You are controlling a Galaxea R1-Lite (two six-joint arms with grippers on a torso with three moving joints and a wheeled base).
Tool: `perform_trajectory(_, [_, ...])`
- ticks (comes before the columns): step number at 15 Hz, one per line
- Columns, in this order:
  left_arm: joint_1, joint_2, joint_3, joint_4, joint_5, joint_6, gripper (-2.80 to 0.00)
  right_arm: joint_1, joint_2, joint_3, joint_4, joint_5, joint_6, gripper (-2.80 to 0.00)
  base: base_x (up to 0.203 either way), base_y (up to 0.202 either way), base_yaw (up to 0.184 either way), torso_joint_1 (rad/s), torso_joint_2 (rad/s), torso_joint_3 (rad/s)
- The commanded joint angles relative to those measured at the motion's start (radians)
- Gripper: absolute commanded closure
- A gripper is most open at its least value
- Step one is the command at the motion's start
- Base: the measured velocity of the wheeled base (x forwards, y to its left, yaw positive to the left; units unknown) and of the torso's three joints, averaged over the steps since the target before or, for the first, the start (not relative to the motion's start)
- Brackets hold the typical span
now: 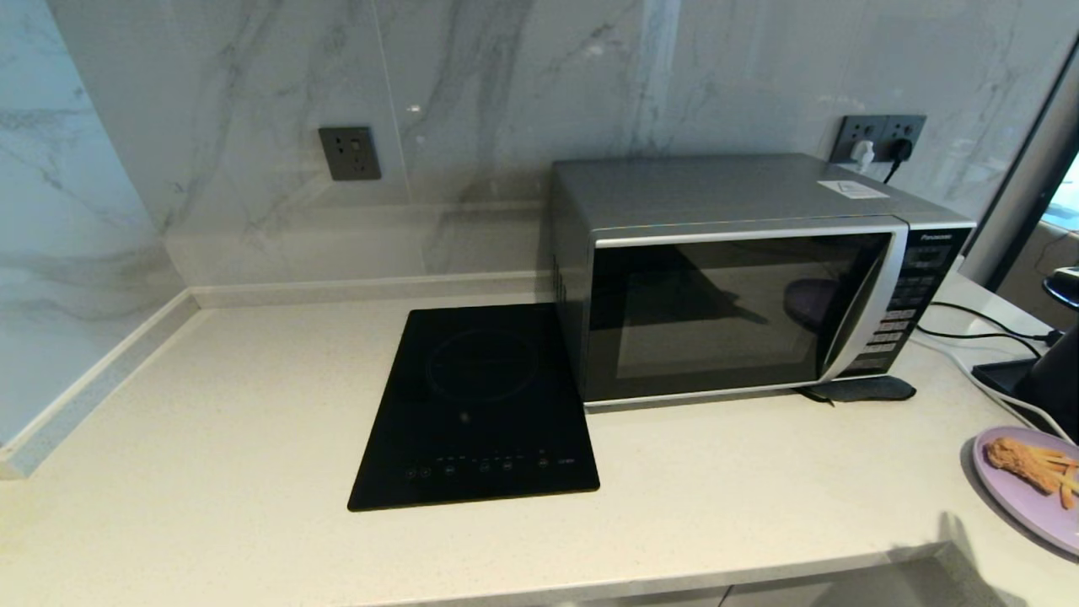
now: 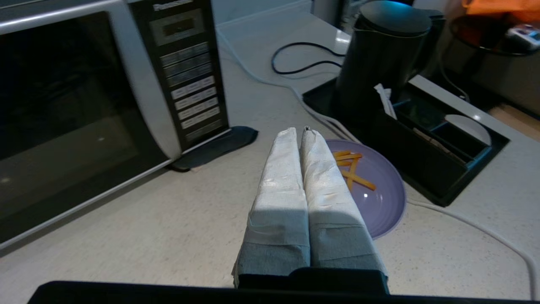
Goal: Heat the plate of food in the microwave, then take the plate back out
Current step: Open the microwave oven
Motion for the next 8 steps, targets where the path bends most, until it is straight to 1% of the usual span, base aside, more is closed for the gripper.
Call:
perform_trajectory(1, [0.000,0.001,0.000,0.000,0.000,-0.001,0.00,0.001,0.166,-0.025,-0.026,-0.055,-0.002,0.00,0.000,0.000,0.000,0.000,0.00,0.000])
perform_trajectory(2, [0.000,0.001,0.000,0.000,0.000,-0.001,0.00,0.006,0.178,-0.027,-0.029,-0.059,-0.008,0.00,0.000,0.000,0.000,0.000,0.00,0.000])
perform_trajectory(4, [0.000,0.001,0.000,0.000,0.000,-0.001,0.00,0.040,0.188,-0.021,-0.029,-0.058,-0.021,0.00,0.000,0.000,0.000,0.000,0.00,0.000])
perform_trajectory(6, [0.000,0.001,0.000,0.000,0.000,-0.001,0.00,0.050,0.220,-0.030,-0.034,-0.061,-0.002,0.00,0.000,0.000,0.000,0.000,0.00,0.000])
perform_trajectory(7, [0.000,0.001,0.000,0.000,0.000,-0.001,0.00,0.050,0.247,-0.034,-0.059,-0.066,0.012,0.00,0.000,0.000,0.000,0.000,0.00,0.000])
perform_trajectory(8, [0.000,0.001,0.000,0.000,0.000,-0.001,0.00,0.050,0.277,-0.034,-0.095,-0.073,0.017,-2.80,0.000,0.000,0.000,0.000,0.00,0.000])
